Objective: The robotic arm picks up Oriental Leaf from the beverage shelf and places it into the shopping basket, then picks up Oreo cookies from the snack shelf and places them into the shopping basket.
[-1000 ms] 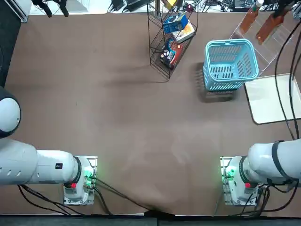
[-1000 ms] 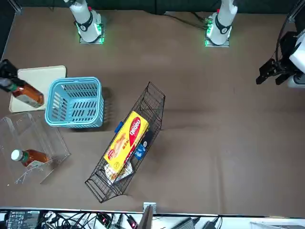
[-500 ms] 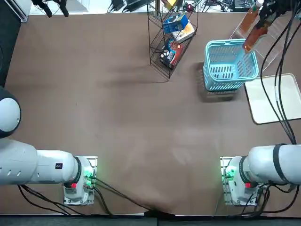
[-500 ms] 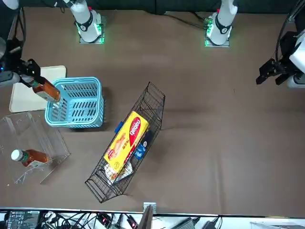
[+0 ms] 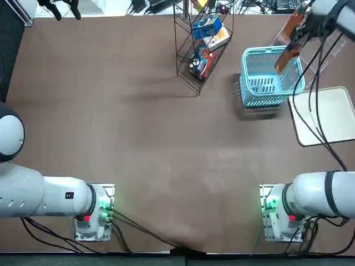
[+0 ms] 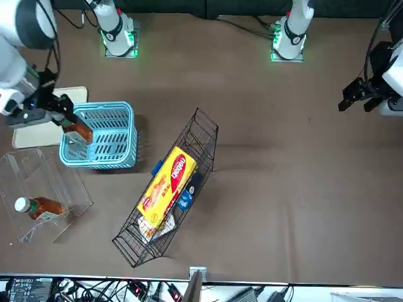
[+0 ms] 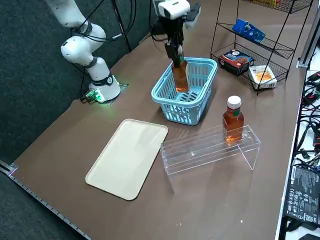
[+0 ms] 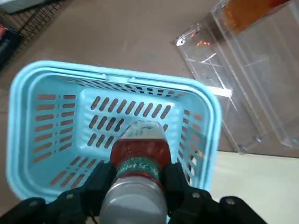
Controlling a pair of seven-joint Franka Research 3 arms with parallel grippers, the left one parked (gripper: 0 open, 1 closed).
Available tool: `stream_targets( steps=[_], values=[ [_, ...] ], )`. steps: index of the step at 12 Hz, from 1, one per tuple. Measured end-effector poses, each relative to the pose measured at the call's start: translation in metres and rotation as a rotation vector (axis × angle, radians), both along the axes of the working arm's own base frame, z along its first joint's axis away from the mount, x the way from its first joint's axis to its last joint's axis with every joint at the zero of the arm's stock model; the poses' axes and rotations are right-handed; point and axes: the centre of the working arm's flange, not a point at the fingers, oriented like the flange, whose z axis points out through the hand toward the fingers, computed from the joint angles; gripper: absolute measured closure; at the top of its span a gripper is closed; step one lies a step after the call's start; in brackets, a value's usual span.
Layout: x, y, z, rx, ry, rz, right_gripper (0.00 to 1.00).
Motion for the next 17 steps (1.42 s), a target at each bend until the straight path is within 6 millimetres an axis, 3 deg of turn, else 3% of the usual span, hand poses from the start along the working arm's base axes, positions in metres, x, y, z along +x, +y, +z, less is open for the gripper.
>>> stream_targets(
  steps=[3, 6, 14, 17],
  values=[
    [-0.01, 0.005, -0.052, -0.002, -0.013, 0.0, 0.41],
    [-0.013, 0.005, -0.087, -0.002, -0.008, -0.008, 0.41],
    [0.0, 0.002, -0.148, -0.006, 0.027, -0.034, 0.41],
    [0.001, 0.002, -0.149, -0.007, 0.027, -0.044, 0.38]
  ],
)
